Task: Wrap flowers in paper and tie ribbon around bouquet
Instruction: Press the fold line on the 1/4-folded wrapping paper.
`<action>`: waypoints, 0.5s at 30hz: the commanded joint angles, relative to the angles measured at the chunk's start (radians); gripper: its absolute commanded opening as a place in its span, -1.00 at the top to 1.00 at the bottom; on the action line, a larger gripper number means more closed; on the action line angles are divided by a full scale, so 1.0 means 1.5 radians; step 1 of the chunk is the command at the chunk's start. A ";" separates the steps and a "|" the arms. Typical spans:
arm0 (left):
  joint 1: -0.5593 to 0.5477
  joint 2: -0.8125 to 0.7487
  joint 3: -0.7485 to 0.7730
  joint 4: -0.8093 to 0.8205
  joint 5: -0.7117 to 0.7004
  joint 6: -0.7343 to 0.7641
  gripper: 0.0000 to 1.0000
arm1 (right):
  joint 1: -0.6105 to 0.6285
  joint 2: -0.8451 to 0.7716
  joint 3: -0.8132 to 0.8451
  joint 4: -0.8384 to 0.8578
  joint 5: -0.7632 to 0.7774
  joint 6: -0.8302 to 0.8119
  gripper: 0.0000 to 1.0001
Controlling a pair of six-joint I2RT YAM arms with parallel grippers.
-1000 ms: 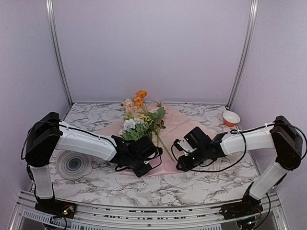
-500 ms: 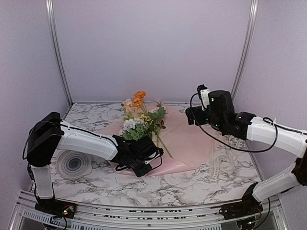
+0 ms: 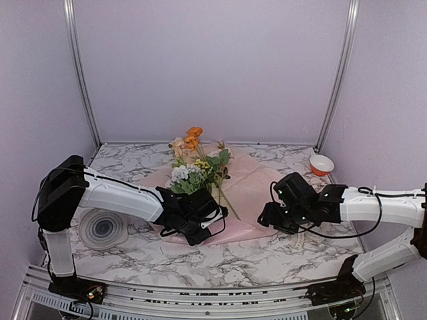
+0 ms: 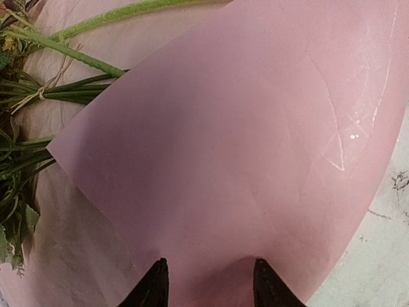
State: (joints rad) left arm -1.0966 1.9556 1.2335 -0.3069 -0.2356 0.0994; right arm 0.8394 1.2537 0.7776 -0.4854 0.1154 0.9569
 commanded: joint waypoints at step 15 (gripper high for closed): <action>0.007 0.002 -0.002 -0.015 0.066 0.032 0.07 | 0.056 0.106 -0.071 0.169 -0.019 0.365 -0.29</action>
State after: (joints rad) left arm -1.0843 1.9556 1.2350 -0.3042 -0.1902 0.1402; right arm 0.9356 1.3853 0.6815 -0.3466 0.0547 1.4288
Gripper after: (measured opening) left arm 0.464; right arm 0.662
